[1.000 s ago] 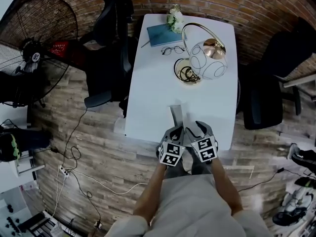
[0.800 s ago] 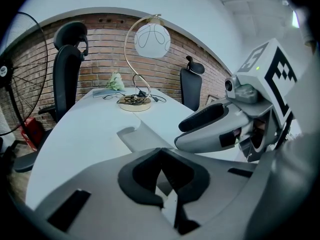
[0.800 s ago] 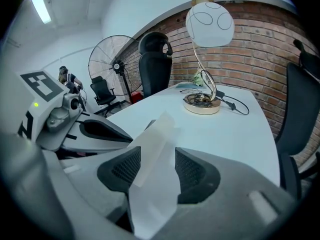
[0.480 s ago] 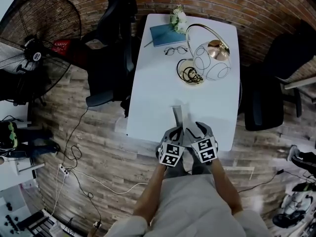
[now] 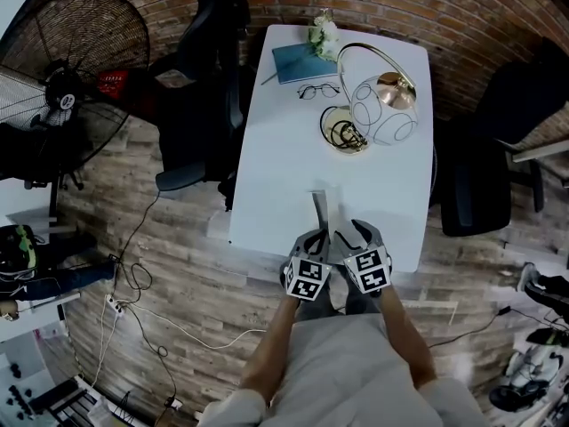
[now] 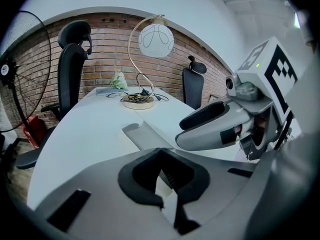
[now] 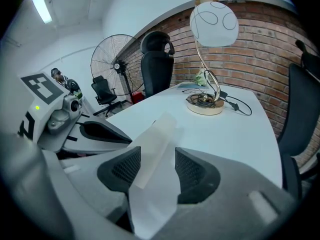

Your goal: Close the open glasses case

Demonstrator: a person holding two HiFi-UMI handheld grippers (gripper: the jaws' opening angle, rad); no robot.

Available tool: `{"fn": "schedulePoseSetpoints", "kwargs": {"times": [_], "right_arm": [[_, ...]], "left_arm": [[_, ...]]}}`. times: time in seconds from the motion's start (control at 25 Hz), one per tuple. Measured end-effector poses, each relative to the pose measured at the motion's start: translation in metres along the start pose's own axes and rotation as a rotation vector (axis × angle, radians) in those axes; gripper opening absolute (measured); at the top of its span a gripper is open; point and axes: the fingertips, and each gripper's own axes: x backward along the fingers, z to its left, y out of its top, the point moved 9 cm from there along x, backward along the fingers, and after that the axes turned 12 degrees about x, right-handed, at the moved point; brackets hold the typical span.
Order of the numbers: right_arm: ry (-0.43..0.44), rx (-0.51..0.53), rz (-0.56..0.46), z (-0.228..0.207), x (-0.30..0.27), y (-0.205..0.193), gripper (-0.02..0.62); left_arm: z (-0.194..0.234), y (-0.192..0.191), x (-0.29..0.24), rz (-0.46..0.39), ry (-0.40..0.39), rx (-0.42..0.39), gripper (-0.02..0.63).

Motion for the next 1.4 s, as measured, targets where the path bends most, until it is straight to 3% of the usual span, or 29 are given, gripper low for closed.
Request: {"fn": "schedulePoseSetpoints", "kwargs": {"times": [1.4], "right_arm": [[0.066, 0.014, 0.013, 0.017, -0.016, 0.013, 0.218]], "left_arm": [[0.025, -0.012, 0.009, 0.033, 0.058, 0.039, 0.005]]}}
